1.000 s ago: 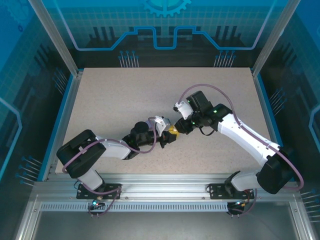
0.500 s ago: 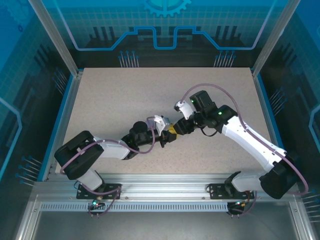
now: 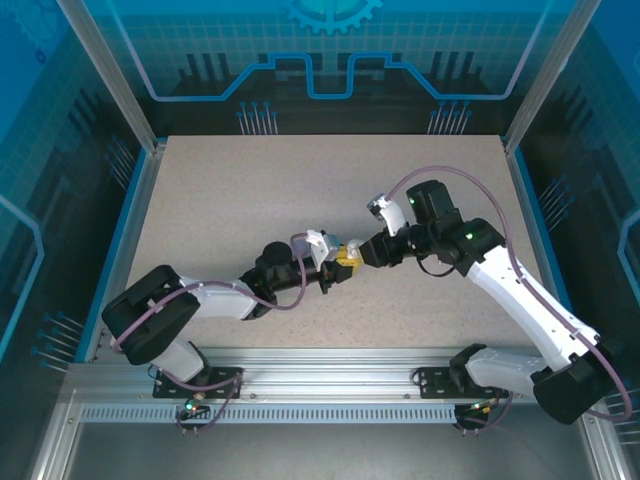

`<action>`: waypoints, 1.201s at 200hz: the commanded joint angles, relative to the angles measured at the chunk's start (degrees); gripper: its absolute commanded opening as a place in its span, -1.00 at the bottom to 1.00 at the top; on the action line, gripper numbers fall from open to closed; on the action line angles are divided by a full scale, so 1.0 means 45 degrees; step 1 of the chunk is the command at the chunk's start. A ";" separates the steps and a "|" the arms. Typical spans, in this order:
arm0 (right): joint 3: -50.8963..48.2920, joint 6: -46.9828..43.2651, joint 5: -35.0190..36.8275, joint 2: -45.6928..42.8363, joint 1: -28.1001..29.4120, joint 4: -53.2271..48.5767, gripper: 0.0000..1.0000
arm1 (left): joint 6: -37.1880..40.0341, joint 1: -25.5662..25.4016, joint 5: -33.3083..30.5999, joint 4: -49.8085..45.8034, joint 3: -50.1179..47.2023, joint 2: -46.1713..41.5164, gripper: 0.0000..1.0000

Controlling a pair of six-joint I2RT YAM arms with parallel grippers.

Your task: Insert wireless bluetooth earbuds into charging case

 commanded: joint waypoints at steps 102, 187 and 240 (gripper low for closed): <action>-0.1322 0.1808 -0.0716 -0.0109 -0.4336 -0.1506 -0.29 | 0.0717 -0.0113 -0.0177 -0.1078 0.0248 -0.0649 -0.75; -0.0370 0.0925 0.1120 0.3146 -0.5846 -0.3023 -0.25 | 0.1036 -0.0120 -0.0589 -0.2055 0.0128 -0.0985 -0.76; 0.1081 0.0077 0.4028 0.5729 -0.6003 -0.4083 -0.28 | 0.1015 -0.0115 -0.0680 -0.2141 0.0112 -0.0806 -0.76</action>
